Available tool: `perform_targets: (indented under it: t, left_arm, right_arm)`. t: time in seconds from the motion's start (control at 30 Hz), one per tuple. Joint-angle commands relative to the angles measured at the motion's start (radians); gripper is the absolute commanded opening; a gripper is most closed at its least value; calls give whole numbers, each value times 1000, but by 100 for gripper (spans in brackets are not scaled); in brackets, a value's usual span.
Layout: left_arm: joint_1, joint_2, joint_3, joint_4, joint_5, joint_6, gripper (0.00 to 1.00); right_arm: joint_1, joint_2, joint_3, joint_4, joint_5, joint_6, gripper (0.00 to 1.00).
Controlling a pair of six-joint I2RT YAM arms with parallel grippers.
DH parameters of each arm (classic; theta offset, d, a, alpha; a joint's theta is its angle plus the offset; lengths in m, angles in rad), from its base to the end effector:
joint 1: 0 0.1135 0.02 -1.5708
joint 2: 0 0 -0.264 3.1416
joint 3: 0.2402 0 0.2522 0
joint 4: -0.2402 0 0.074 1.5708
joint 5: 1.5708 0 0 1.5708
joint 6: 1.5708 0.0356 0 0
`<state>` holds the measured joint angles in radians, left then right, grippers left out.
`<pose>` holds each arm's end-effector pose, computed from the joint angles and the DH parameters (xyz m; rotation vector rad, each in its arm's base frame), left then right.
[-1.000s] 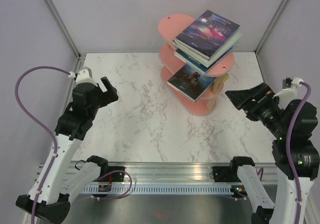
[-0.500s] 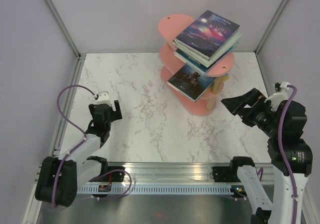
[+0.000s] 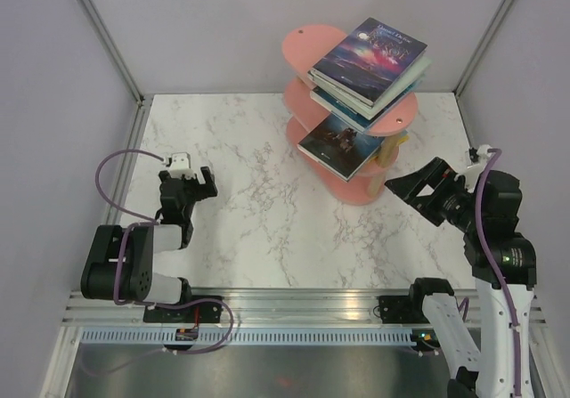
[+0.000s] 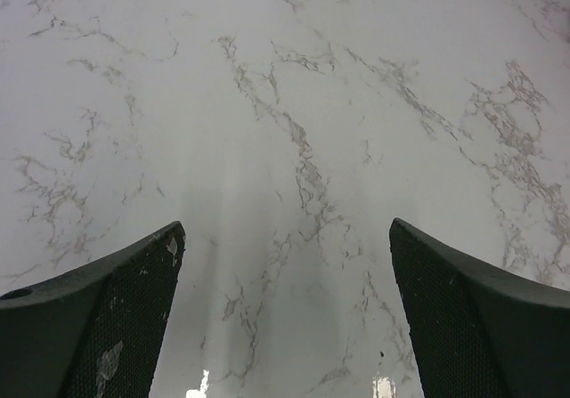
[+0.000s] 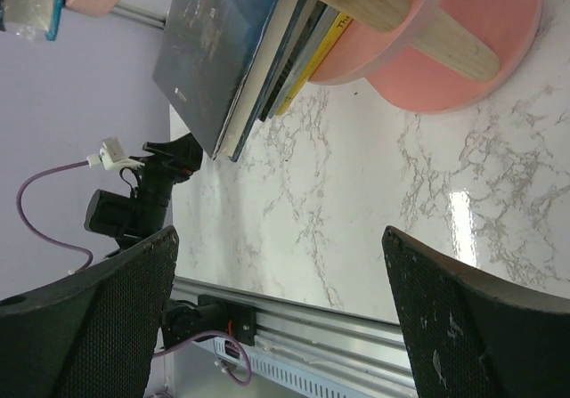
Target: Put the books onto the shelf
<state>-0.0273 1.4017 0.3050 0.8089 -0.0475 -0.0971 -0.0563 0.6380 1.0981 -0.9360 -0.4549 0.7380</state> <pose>0.2458 -0.0050 0.1521 -0.0978 1.8559 -0.0422 0.0957 0.0103 0.3847 0.5368 2.0426 0.8823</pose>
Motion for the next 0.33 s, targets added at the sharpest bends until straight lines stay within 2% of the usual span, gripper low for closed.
perform_targets:
  t: [0.0,0.03,0.2,0.27,0.3]
  left_arm:
    - [1,42,-91,349,60,70,97]
    - [1,20,-83,305,63,66,100]
    - [-2,31,-87,331,61,76,100]
    - [-2,25,-87,326,64,76,100]
    - [-2,25,-86,323,64,77,100]
  right_arm:
    - [-1,18,-35,101,-28,9,98]
    - [0,22,-53,115,-33,11,98]
    - [-1,31,-110,239,-48,44,98]
    - [-2,43,-106,246,-13,40,98]
    - [-1,49,-101,229,61,44,98]
